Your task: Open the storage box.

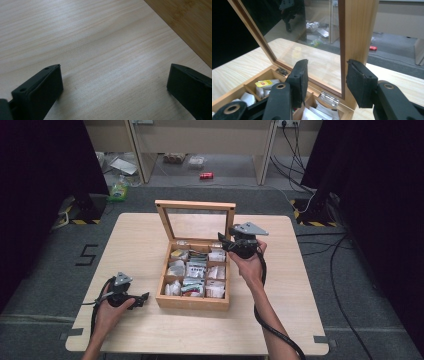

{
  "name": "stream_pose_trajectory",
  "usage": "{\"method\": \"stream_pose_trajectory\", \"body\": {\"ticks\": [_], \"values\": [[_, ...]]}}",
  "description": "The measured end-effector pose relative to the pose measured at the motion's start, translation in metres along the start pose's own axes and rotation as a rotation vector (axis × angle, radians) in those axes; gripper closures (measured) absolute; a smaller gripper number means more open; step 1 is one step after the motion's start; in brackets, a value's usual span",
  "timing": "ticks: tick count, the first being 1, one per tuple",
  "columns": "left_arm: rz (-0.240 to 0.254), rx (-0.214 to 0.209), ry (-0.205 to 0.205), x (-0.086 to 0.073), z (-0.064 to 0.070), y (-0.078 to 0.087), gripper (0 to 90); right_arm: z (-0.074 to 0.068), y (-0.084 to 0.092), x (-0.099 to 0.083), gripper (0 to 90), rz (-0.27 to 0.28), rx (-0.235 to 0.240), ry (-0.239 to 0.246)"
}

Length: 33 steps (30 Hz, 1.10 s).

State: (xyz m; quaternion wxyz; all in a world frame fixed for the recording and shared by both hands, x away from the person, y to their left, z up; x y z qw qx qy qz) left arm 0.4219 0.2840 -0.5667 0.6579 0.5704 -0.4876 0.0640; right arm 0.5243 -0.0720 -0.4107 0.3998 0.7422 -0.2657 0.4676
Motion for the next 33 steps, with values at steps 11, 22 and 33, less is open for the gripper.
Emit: {"method": "stream_pose_trajectory", "body": {"ticks": [11, 22, 33], "values": [[0.000, 0.000, 0.000, 0.000, 0.000, 0.000, 0.0, 0.009, -0.005, -0.002, 48.5, -0.028, -0.045, -0.005], [0.001, 0.000, 0.000, 0.000, 0.000, 0.000, 0.0, 0.011, -0.005, 0.011, 47.0, -0.023, -0.080, 0.008], [0.000, 0.000, 0.001, 0.000, 0.000, 0.000, 0.0, 0.010, -0.016, 0.019, 46.2, -0.008, -0.105, -0.011]]}}
Point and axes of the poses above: each handheld gripper's, and its own axes: y roughly backward along the jaws, x roughly out of its top, z roughly to its right, the point moved 6 cm from there along -y, roughly forward along the jaws, and after that the axes turned 12 degrees about -y, right-handed, at the moved point
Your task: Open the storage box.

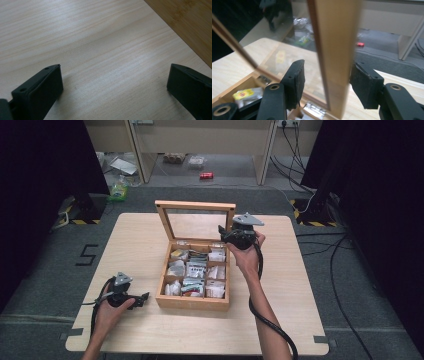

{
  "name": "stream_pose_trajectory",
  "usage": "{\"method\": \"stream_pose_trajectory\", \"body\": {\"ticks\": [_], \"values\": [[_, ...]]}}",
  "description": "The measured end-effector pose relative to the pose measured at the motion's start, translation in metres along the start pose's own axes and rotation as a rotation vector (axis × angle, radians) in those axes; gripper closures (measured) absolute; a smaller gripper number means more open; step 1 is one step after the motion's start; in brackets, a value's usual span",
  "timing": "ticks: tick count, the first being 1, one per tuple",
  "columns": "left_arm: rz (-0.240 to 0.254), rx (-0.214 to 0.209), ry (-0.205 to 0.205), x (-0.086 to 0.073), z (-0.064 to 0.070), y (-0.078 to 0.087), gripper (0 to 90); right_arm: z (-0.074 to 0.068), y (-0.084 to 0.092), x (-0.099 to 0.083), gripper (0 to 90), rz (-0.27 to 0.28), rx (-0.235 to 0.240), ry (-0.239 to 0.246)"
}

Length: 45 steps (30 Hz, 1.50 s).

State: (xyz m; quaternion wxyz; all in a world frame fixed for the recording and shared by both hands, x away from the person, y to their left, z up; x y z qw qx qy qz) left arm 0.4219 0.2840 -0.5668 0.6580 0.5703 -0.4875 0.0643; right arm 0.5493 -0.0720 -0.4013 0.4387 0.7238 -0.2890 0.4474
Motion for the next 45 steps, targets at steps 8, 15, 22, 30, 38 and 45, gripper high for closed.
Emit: {"method": "stream_pose_trajectory", "body": {"ticks": [8, 15, 22, 30, 38, 45], "values": [[0.000, 0.000, -0.001, 0.000, 0.000, 0.000, 0.0, 0.015, -0.001, 0.005, 46.5, 0.027, -0.049, -0.062], [0.000, 0.000, -0.001, 0.000, 0.000, 0.000, 0.0, 0.019, -0.006, 0.003, 47.4, 0.010, -0.106, -0.073], [0.000, 0.000, -0.001, 0.000, 0.000, 0.000, 0.0, 0.042, -0.003, -0.010, 46.8, -0.009, -0.143, -0.141], [0.000, 0.000, -0.001, 0.000, 0.000, 0.000, 0.0, 0.041, 0.007, -0.024, 46.9, -0.031, -0.065, -0.118], [0.000, 0.001, -0.001, 0.000, 0.000, 0.000, 0.0, 0.031, 0.020, -0.031, 47.5, -0.059, -0.015, -0.101], [-0.001, 0.000, -0.001, 0.000, 0.000, 0.000, 0.0, 0.016, 0.029, -0.041, 47.9, -0.084, 0.040, -0.087]]}}
Point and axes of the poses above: each handheld gripper's, and its own axes: y roughly backward along the jaws, x roughly out of its top, z roughly to its right, the point moved 6 cm from there along -y, roughly forward along the jaws, and after that the axes turned 12 degrees about -y, right-handed, at the moved point
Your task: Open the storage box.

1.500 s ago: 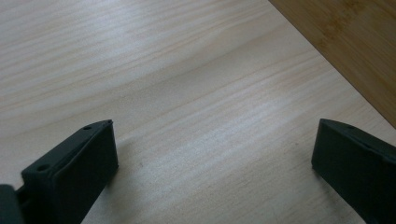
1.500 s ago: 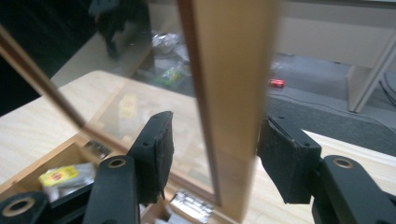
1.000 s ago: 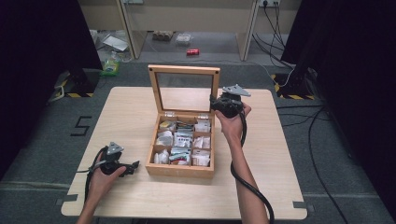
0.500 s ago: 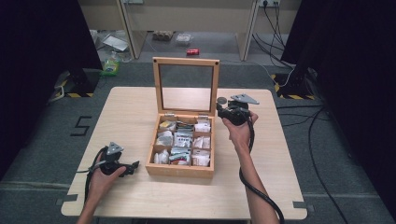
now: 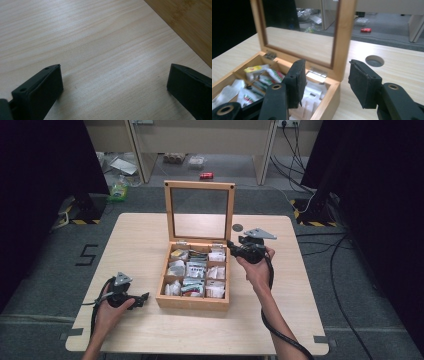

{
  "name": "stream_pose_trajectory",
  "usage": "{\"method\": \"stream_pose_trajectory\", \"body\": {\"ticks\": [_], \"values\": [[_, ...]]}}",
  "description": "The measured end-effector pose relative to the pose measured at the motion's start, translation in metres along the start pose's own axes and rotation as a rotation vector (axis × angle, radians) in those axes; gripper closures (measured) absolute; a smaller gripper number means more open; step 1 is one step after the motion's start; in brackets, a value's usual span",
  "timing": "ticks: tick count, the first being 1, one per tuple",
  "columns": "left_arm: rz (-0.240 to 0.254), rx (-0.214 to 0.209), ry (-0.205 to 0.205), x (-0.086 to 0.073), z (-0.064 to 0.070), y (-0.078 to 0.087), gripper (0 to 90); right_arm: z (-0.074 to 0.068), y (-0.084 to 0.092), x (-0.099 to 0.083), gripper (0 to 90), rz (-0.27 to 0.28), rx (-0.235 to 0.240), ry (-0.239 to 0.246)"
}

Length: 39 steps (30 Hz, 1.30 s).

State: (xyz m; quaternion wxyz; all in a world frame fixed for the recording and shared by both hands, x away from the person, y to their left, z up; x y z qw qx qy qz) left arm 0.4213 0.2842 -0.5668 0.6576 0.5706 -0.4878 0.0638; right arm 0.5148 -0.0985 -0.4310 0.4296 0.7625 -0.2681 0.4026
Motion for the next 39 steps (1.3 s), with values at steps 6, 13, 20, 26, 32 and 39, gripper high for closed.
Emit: {"method": "stream_pose_trajectory", "body": {"ticks": [6, 13, 20, 26, 32, 39], "values": [[0.000, 0.000, 0.000, 0.000, 0.000, 0.000, 0.0, -0.009, 0.005, -0.006, 47.9, -0.009, 0.032, 0.010], [0.000, 0.000, 0.000, 0.000, 0.000, 0.000, 0.0, -0.019, 0.011, -0.014, 47.9, -0.012, 0.074, 0.021], [0.001, 0.000, 0.000, 0.000, 0.000, 0.000, 0.0, -0.027, 0.019, -0.030, 47.9, -0.038, 0.114, 0.040], [0.000, 0.000, 0.000, 0.000, 0.000, 0.000, 0.0, -0.030, 0.022, -0.044, 47.9, -0.061, 0.146, 0.041], [0.000, 0.000, 0.000, 0.000, 0.000, 0.000, 0.0, -0.037, 0.016, -0.053, 47.9, -0.093, 0.165, 0.058], [0.000, 0.000, 0.000, 0.000, 0.000, 0.000, 0.0, -0.041, 0.008, -0.064, 48.2, -0.138, 0.162, 0.067]]}}
Point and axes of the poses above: each handheld gripper's, and its own axes: y roughly backward along the jaws, x roughly out of its top, z roughly to its right, the point moved 6 cm from there along -y, roughly forward along the jaws, and after that the axes turned 12 degrees about -y, right-handed, at the moved point
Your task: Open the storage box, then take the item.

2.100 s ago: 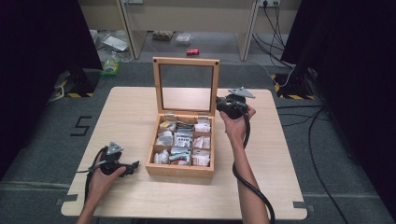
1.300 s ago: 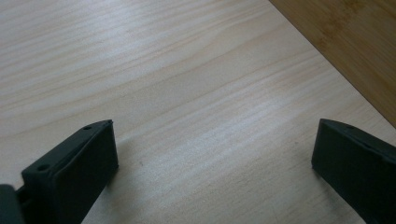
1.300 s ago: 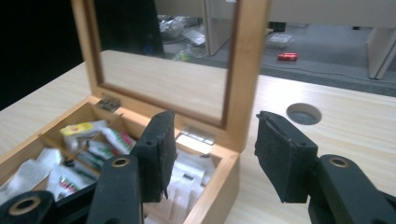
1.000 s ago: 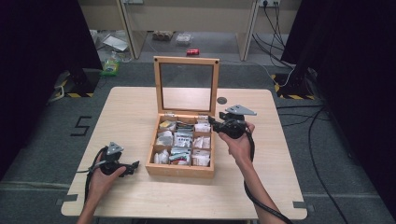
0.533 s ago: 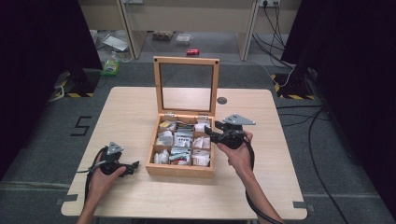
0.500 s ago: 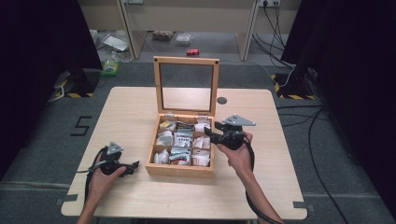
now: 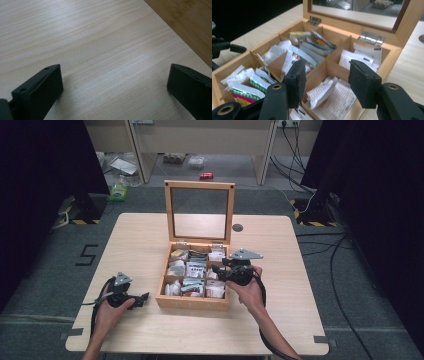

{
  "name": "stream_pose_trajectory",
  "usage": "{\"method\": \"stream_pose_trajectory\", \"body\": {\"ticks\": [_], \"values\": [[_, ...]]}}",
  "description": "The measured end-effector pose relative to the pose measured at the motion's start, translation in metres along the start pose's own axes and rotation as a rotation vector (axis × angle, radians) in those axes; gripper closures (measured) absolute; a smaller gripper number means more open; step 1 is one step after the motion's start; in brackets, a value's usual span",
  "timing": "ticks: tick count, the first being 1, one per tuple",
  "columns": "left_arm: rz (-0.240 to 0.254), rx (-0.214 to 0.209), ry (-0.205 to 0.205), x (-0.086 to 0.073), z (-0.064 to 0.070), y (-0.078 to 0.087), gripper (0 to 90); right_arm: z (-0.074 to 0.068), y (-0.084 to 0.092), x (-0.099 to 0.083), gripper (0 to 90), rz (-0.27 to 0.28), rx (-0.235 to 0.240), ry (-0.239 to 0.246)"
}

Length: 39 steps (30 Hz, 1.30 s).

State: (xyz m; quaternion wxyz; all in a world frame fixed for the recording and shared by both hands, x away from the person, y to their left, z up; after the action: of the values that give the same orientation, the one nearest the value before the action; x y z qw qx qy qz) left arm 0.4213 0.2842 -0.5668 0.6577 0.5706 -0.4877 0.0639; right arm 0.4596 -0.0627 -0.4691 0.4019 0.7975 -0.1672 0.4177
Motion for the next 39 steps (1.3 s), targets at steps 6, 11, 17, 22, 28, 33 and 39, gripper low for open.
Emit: {"method": "stream_pose_trajectory", "body": {"ticks": [6, 11, 17, 22, 28, 33, 39], "values": [[0.000, 0.000, 0.000, 0.000, 0.000, 0.000, 0.0, 0.002, -0.003, -0.010, 48.2, -0.035, -0.019, -0.004], [0.000, 0.000, 0.000, 0.000, 0.000, 0.000, 0.0, 0.003, -0.003, -0.011, 48.1, -0.037, -0.018, -0.009], [0.000, 0.000, 0.000, 0.000, 0.000, 0.000, 0.0, 0.002, -0.004, -0.011, 48.1, -0.039, -0.016, 0.001], [0.000, 0.000, 0.000, 0.000, 0.000, 0.000, 0.0, 0.004, -0.005, -0.013, 48.1, -0.048, -0.019, -0.011], [0.000, 0.000, 0.000, 0.000, 0.000, 0.000, 0.0, -0.002, -0.010, -0.018, 48.1, -0.072, -0.013, 0.004], [0.000, 0.000, 0.000, 0.000, 0.000, 0.000, 0.0, -0.005, -0.012, -0.022, 48.1, -0.087, -0.013, 0.008], [0.000, 0.000, 0.000, 0.000, 0.000, 0.000, 0.0, -0.004, -0.012, -0.020, 48.3, -0.070, -0.015, 0.001]]}}
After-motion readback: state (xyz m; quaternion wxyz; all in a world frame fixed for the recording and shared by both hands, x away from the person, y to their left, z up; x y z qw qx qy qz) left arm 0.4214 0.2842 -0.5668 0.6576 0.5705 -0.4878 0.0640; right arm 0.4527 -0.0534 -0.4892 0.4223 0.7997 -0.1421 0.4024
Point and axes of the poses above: each handheld gripper's, and its own axes: y roughly backward along the jaws, x roughly out of its top, z roughly to its right, the point moved 6 cm from there along -y, roughly forward along the jaws, and after that the axes turned 12 degrees about -y, right-handed, at the moved point
